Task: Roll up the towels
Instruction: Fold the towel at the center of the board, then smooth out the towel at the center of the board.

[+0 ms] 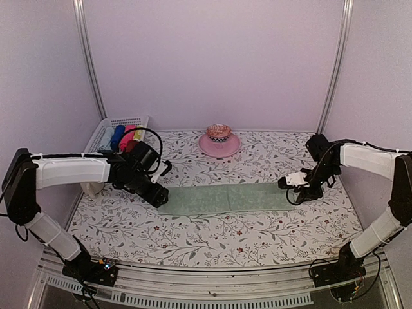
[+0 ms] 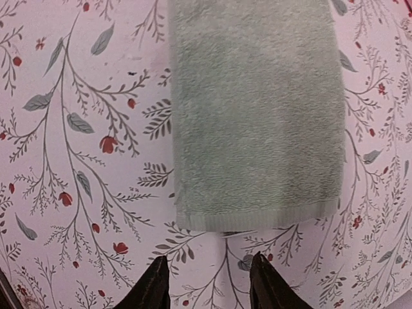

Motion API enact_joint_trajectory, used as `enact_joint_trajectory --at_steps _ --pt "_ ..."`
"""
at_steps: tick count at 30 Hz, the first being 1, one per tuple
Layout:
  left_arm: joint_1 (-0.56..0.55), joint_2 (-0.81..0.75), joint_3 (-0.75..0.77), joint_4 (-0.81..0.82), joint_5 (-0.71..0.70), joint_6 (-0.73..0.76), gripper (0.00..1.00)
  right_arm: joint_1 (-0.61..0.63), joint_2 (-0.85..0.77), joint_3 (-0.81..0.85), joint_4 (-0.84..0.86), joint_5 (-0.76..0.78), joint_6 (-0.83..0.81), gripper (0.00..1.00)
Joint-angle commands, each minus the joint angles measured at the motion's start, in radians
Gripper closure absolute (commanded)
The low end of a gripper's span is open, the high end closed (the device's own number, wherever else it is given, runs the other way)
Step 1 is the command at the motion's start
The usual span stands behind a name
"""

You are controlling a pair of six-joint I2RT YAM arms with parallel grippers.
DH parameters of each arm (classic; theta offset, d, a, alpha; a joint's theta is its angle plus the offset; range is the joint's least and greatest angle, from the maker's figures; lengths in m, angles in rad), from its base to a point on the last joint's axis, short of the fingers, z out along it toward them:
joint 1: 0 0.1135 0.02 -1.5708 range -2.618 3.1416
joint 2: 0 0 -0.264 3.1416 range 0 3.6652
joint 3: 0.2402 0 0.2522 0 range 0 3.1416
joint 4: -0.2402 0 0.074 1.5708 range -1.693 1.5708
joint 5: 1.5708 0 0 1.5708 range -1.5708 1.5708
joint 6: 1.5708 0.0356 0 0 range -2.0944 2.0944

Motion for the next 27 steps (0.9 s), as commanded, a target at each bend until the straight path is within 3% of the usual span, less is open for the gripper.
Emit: enact_joint_trajectory --at_steps 1,4,6,10,12,20,27 --pt "0.034 -0.048 -0.021 0.054 -0.037 -0.009 0.2 -0.003 0.036 0.126 0.017 -0.04 0.169 0.56" --pt "0.055 -0.032 -0.026 0.111 -0.071 -0.021 0.21 -0.017 0.133 0.21 0.046 -0.05 0.321 0.56" --pt "0.062 -0.015 -0.023 0.142 -0.097 -0.034 0.28 -0.019 0.184 0.236 0.089 -0.036 0.406 0.6" --pt "0.067 0.024 -0.009 0.207 -0.09 -0.042 0.58 -0.02 0.285 0.311 0.094 -0.07 0.512 0.87" --pt "0.068 0.05 -0.002 0.239 -0.073 -0.044 0.69 -0.019 0.331 0.333 0.083 -0.092 0.541 0.94" --pt "0.068 0.147 0.043 0.287 -0.028 -0.034 0.91 -0.02 0.415 0.342 0.12 -0.045 0.59 0.95" --pt "0.068 0.246 0.085 0.268 -0.029 -0.028 0.95 -0.021 0.486 0.361 0.145 0.037 0.621 0.95"
